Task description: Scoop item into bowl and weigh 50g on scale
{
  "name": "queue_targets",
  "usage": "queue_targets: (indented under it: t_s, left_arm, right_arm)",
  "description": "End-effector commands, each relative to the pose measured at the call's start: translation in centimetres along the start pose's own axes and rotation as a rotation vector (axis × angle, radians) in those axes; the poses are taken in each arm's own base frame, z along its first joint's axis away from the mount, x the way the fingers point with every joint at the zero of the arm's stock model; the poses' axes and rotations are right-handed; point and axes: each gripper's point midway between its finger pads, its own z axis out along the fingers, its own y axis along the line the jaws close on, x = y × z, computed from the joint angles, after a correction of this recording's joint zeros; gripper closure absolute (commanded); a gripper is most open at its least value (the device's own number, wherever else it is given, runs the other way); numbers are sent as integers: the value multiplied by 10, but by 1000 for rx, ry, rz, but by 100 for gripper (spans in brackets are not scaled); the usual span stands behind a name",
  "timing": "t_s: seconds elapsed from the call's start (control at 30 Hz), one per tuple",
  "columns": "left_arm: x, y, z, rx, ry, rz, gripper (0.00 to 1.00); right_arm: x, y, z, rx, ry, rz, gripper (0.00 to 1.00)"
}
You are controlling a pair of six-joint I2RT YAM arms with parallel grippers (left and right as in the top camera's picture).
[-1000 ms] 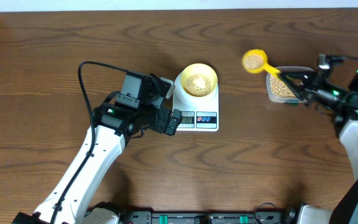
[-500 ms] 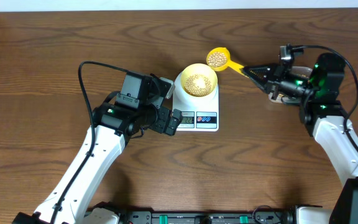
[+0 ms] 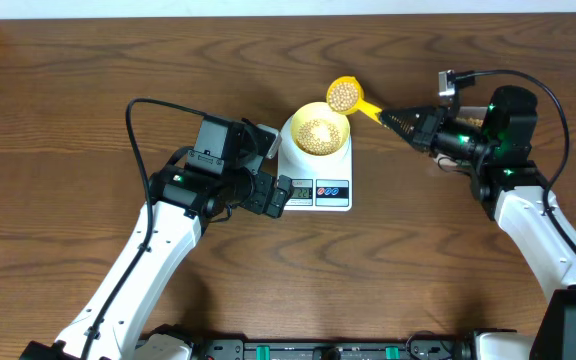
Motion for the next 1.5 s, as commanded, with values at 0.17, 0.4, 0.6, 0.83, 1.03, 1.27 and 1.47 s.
queue_targets:
  t_s: [0.17, 0.4, 0.6, 0.83, 1.03, 1.27, 1.47]
  left_arm:
    - [-1, -1, 1, 4, 1, 16, 3]
    - [-2, -1, 1, 4, 1, 17, 3]
    - [-1, -1, 1, 4, 1, 16, 3]
    - [-1, -1, 1, 4, 1, 16, 3]
    - [-1, -1, 1, 4, 1, 16, 3]
    - [-1, -1, 1, 4, 1, 16, 3]
    - [-2, -1, 1, 4, 1, 17, 3]
  right_arm:
    - [-2, -10, 2, 51, -16, -175, 99]
    - [0, -10, 3, 51, -5, -324, 99]
    - [6, -12, 13, 86, 4, -445, 99]
    - [13, -26, 23, 192, 21, -603, 99]
    - [22, -31, 35, 265, 41, -740, 99]
    - [29, -34, 43, 323, 49, -793, 99]
    - [38, -33, 53, 361, 81, -943, 99]
